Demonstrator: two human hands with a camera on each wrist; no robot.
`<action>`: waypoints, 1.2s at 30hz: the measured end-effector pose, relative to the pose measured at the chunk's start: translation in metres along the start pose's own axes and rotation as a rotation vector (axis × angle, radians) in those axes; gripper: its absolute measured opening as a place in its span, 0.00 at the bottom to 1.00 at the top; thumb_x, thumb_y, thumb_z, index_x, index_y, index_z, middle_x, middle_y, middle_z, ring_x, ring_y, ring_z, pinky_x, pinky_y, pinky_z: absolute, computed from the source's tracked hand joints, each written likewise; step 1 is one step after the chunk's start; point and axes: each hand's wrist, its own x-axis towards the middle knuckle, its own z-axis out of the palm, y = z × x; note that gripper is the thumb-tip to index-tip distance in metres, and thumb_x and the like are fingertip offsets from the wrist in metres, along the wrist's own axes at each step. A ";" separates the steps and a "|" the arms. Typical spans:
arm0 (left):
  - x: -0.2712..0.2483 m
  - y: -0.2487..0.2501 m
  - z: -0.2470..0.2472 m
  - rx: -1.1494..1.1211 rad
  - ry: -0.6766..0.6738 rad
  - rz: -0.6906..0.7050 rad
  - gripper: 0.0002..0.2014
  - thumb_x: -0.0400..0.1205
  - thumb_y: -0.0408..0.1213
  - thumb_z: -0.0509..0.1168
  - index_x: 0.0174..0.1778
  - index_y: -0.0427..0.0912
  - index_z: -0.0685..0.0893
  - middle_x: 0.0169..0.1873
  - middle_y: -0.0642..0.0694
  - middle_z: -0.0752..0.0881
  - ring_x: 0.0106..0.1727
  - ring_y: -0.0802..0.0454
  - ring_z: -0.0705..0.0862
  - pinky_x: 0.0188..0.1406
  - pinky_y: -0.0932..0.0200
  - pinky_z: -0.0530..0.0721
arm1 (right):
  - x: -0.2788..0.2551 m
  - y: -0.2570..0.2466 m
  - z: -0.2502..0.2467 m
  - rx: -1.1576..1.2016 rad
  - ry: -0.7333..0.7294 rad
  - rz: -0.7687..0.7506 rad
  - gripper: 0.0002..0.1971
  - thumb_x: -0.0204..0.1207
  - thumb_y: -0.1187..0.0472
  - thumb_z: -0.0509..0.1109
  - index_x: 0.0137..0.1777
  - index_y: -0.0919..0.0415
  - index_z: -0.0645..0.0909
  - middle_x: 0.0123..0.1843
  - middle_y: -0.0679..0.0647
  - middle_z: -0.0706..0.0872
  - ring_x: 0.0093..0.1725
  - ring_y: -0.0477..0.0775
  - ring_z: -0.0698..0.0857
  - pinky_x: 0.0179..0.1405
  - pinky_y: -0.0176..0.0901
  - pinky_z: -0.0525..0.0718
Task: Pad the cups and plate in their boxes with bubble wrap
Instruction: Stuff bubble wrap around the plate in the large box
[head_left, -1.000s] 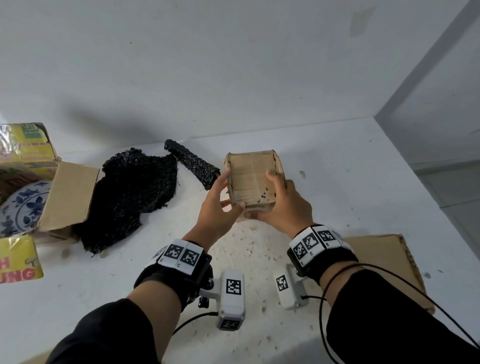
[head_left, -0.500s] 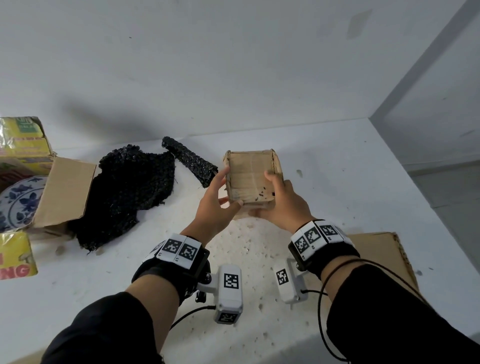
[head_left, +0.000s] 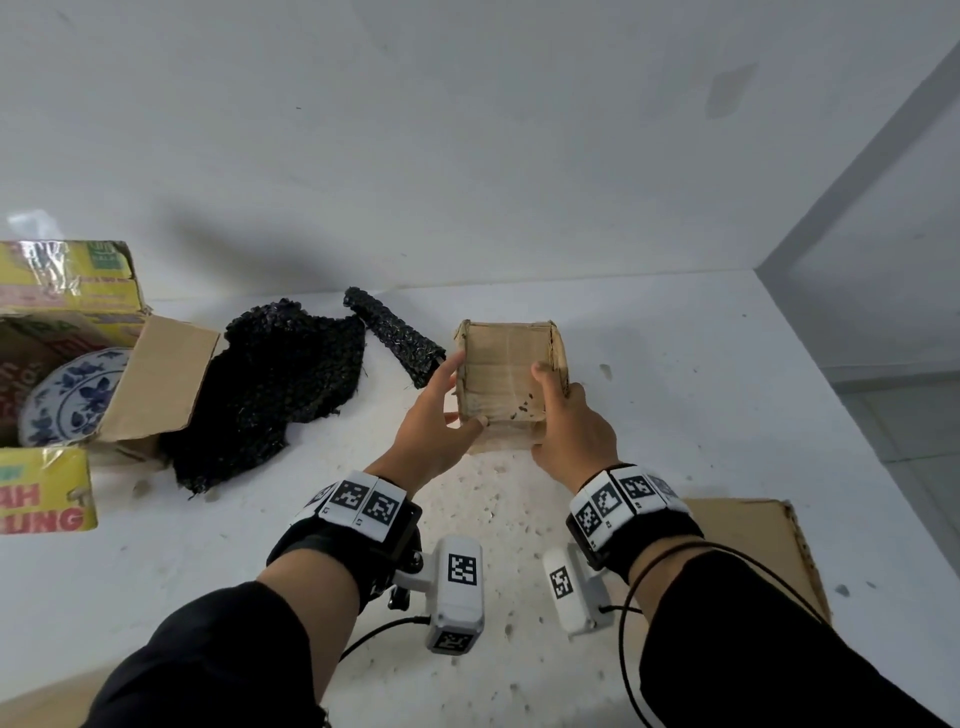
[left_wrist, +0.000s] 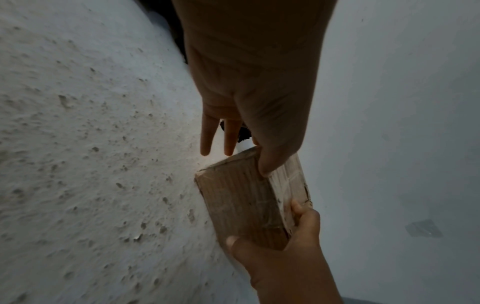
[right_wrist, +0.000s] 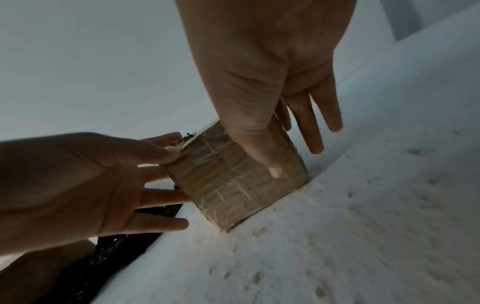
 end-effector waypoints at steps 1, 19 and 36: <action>0.000 0.001 -0.001 0.042 0.004 -0.001 0.38 0.79 0.32 0.69 0.79 0.58 0.57 0.73 0.50 0.71 0.70 0.46 0.76 0.61 0.48 0.83 | 0.000 -0.001 -0.002 0.007 -0.031 0.015 0.46 0.71 0.57 0.74 0.81 0.43 0.47 0.68 0.61 0.67 0.54 0.60 0.78 0.47 0.49 0.82; 0.051 0.016 -0.110 0.683 0.076 0.058 0.26 0.80 0.38 0.65 0.75 0.52 0.69 0.73 0.49 0.72 0.69 0.50 0.76 0.56 0.61 0.73 | 0.057 -0.135 -0.060 0.313 -0.094 -0.244 0.27 0.77 0.55 0.66 0.75 0.56 0.63 0.70 0.57 0.71 0.62 0.55 0.77 0.53 0.42 0.75; 0.147 -0.055 -0.115 1.001 -0.059 0.291 0.12 0.74 0.31 0.65 0.53 0.46 0.81 0.54 0.48 0.81 0.58 0.45 0.78 0.51 0.55 0.74 | 0.125 -0.163 0.056 -0.197 -0.080 0.021 0.20 0.76 0.58 0.67 0.65 0.60 0.68 0.64 0.59 0.70 0.61 0.61 0.73 0.49 0.51 0.78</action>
